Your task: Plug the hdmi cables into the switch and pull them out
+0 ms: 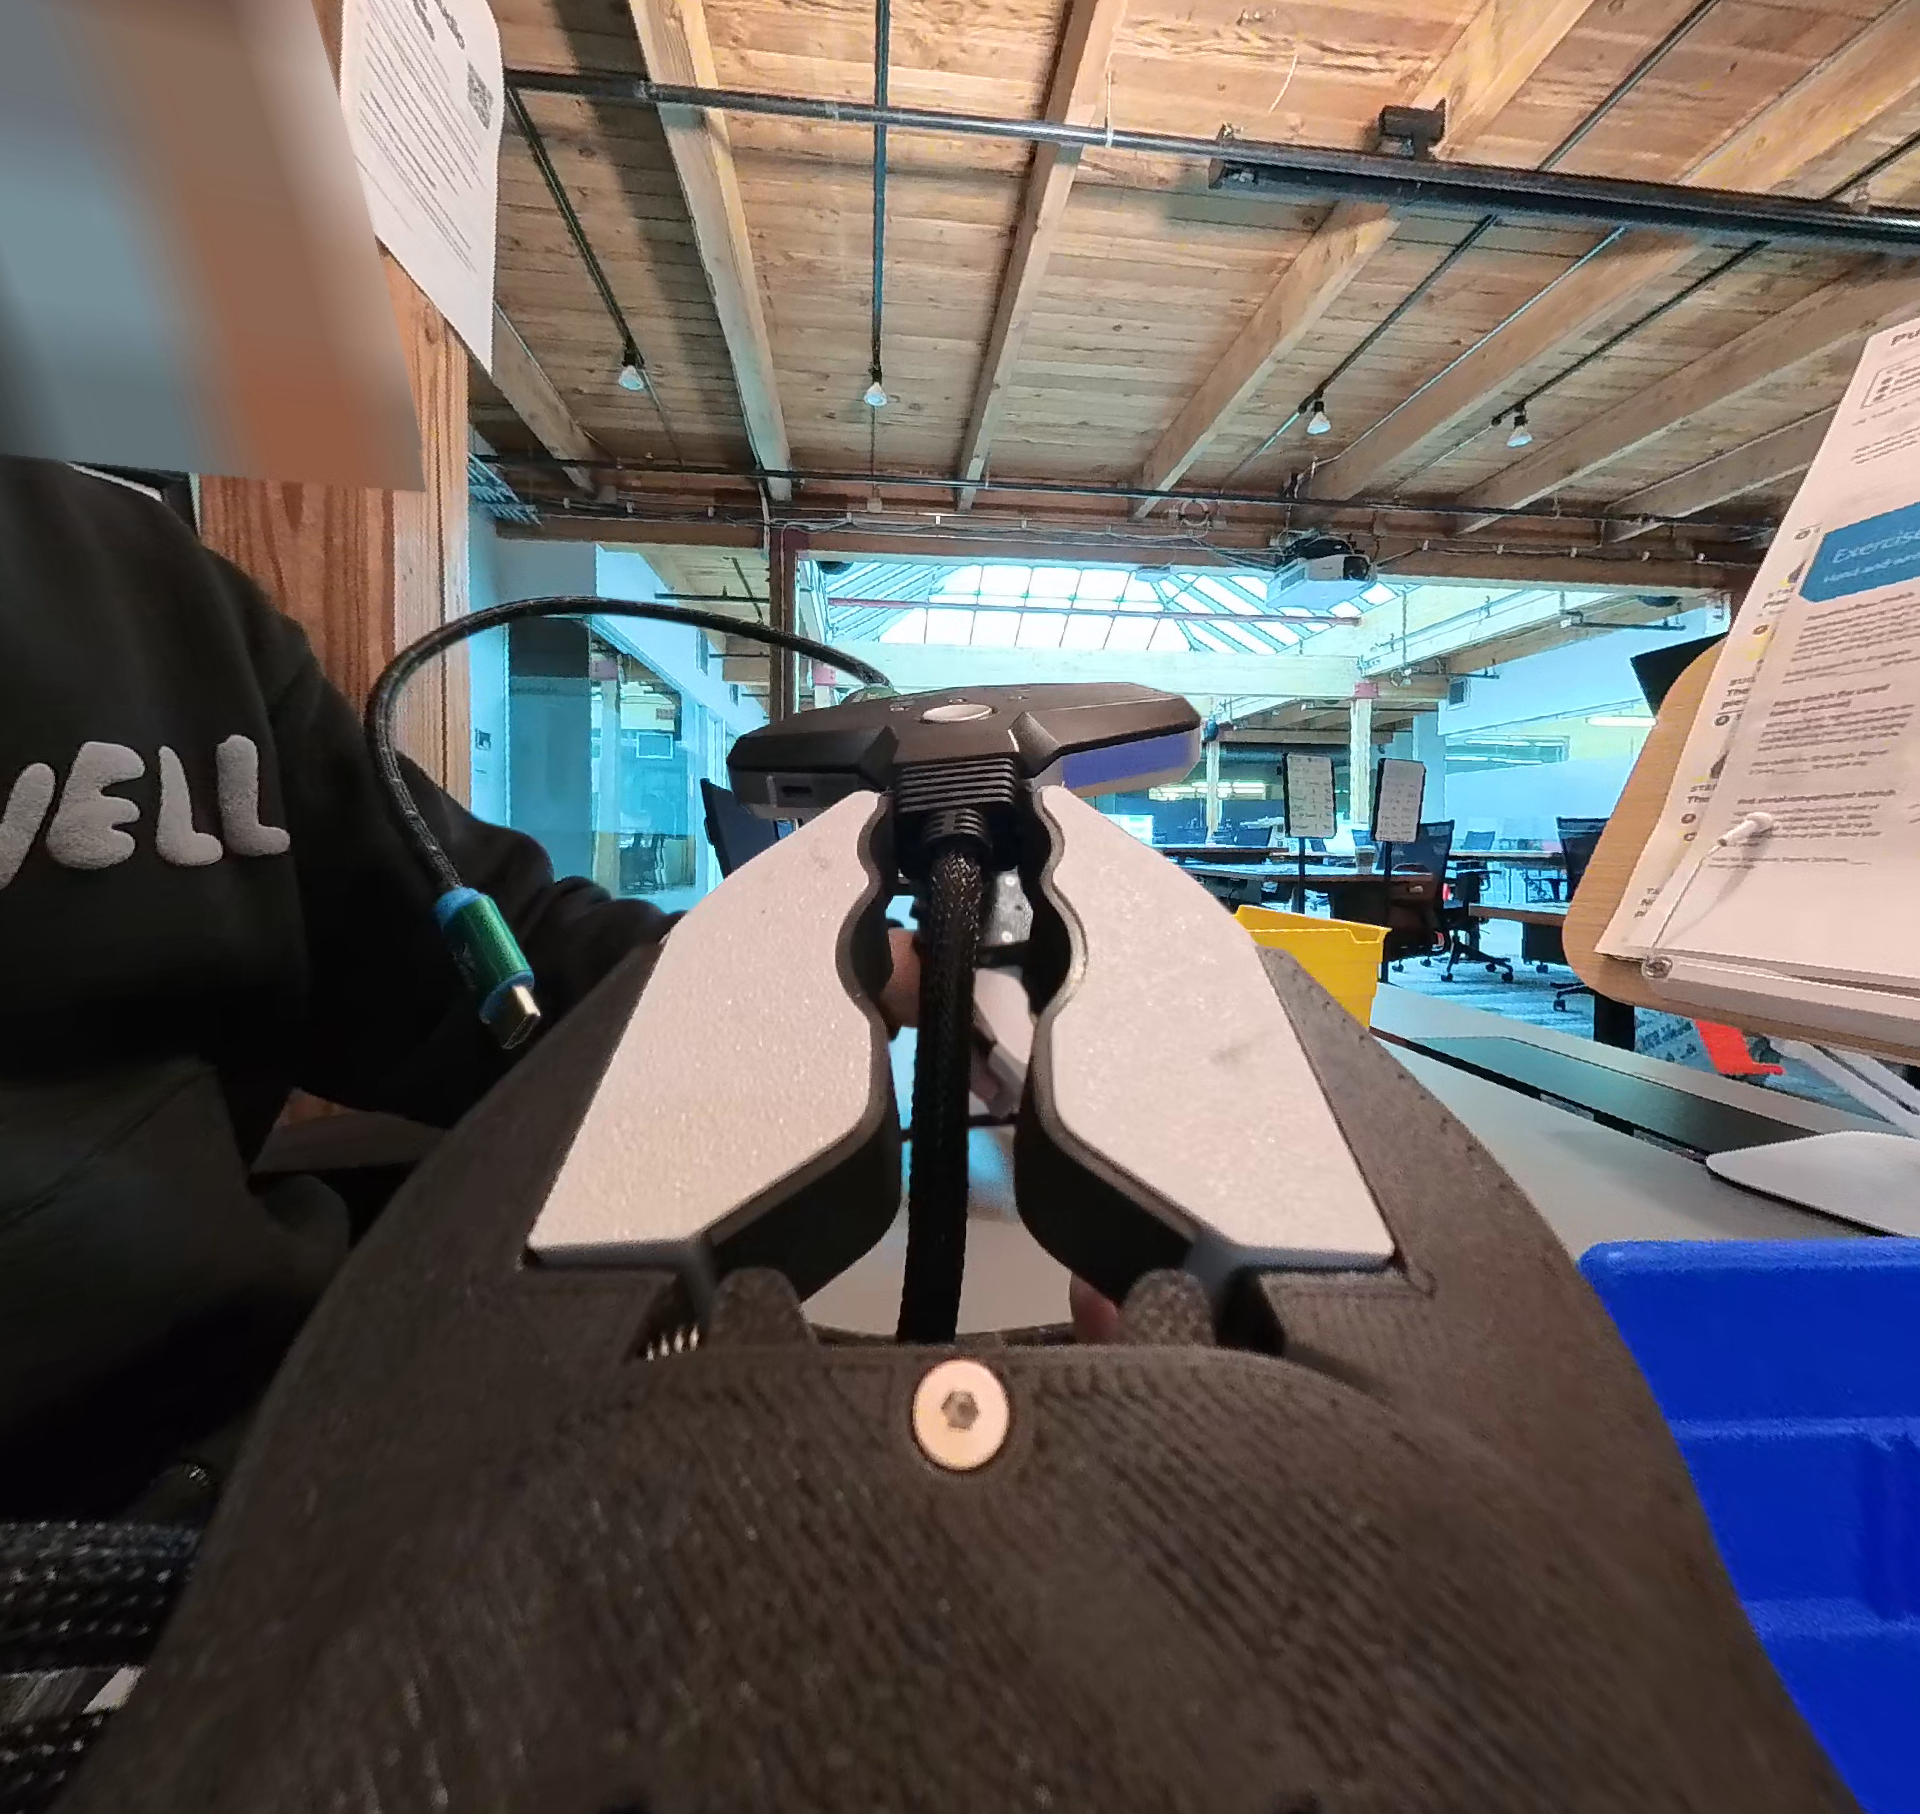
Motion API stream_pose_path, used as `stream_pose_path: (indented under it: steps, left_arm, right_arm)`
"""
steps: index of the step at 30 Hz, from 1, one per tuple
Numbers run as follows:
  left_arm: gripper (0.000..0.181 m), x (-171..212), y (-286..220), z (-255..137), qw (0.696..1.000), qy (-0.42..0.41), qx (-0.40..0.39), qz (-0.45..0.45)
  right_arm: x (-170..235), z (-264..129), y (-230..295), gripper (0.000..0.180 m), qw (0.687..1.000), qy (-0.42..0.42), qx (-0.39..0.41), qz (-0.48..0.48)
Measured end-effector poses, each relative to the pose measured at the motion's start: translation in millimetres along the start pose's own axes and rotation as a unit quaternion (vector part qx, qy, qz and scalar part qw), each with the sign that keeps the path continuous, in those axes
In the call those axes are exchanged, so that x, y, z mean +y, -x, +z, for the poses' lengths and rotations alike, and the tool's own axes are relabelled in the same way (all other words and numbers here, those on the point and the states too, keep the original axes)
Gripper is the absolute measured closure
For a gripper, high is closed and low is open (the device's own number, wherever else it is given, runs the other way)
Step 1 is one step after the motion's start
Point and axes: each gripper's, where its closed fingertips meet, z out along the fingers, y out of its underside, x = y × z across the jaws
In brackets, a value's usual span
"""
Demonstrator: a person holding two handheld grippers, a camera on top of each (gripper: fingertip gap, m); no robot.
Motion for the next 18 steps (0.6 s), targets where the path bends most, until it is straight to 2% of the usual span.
stream_pose_path:
  steps: [2,4,6,8,12,15,18]
  left_arm:
    - [0.175,-8,-6,-8,0.998,-0.018,0.053,-0.043]
    - [0.175,-17,-18,-19,0.979,-0.037,0.15,-0.134]
    - [0.175,-27,-26,-32,0.939,-0.052,0.247,-0.236]
    - [0.174,-31,-31,-44,0.898,-0.051,0.322,-0.296]
    - [0.174,-34,-33,-56,0.859,-0.054,0.376,-0.344]
    - [0.174,-33,-28,-56,0.87,-0.053,0.351,-0.342]
    - [0.175,-33,-9,-54,0.922,-0.059,0.258,-0.283]
  right_arm:
    - [1,1,1,0.157,1.0,0.003,-0.002,0.001]
    - [3,2,1,0.157,1.0,0.007,-0.003,0.002]
    - [4,2,2,0.157,1.0,0.01,-0.005,0.002]
    - [4,2,2,0.157,1.0,0.01,-0.006,0.002]
    - [2,1,2,0.157,1.0,0.005,-0.006,0.003]
    - [2,1,1,0.157,1.0,0.005,-0.005,0.003]
    - [3,1,1,0.157,1.0,0.007,-0.004,0.004]
